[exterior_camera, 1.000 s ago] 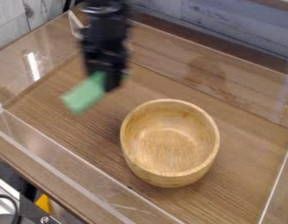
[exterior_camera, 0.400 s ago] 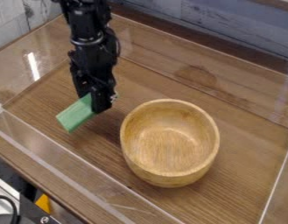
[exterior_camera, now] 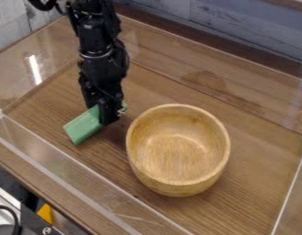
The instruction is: Remove the green block from inside the brown bowl and put it on the table
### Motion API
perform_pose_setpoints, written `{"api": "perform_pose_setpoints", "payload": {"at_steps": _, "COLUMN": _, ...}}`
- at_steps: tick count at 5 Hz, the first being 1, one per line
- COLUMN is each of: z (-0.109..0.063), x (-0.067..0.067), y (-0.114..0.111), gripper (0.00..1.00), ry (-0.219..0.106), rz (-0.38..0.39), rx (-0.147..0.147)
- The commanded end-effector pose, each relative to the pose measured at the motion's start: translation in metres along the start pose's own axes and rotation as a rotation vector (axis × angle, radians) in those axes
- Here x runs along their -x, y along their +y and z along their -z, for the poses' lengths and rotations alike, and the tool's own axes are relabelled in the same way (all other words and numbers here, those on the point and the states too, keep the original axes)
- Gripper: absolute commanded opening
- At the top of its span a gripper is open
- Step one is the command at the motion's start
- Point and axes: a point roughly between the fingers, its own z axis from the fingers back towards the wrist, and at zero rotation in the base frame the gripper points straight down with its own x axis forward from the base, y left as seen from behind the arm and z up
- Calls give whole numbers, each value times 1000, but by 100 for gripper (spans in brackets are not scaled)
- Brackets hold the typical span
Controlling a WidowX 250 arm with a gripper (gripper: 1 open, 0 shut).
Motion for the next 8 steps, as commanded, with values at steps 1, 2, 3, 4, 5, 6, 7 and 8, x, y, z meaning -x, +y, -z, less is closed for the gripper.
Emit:
{"api": "perform_pose_setpoints", "payload": {"at_steps": 1, "z": -7, "x": 0, "y": 7, "gripper": 0, "ry": -30, "rz": -5, "rx": -21}}
{"api": "perform_pose_setpoints", "payload": {"at_steps": 2, "z": -9, "x": 5, "y": 2, "gripper": 0, "ry": -36, "rz": -32, "rx": -23}}
{"api": "perform_pose_setpoints", "payload": {"at_steps": 3, "z": -9, "x": 9, "y": -1, "gripper": 0, "ry": -39, "rz": -61, "rx": -29}}
{"api": "perform_pose_setpoints", "payload": {"at_steps": 4, "z": -8, "x": 10, "y": -7, "gripper": 0, "ry": -43, "rz": -41, "rx": -34}}
{"api": "perform_pose_setpoints", "payload": {"at_steps": 5, "z": -5, "x": 11, "y": -14, "gripper": 0, "ry": -47, "rz": -21, "rx": -39}}
{"api": "perform_pose_setpoints", "payload": {"at_steps": 6, "z": -8, "x": 10, "y": -8, "gripper": 0, "ry": -52, "rz": 10, "rx": -41}}
{"api": "perform_pose_setpoints", "payload": {"at_steps": 7, "z": -12, "x": 9, "y": -1, "gripper": 0, "ry": -58, "rz": 40, "rx": -43}}
{"api": "perform_pose_setpoints", "payload": {"at_steps": 8, "z": 0, "x": 6, "y": 1, "gripper": 0, "ry": -59, "rz": 11, "rx": -49}}
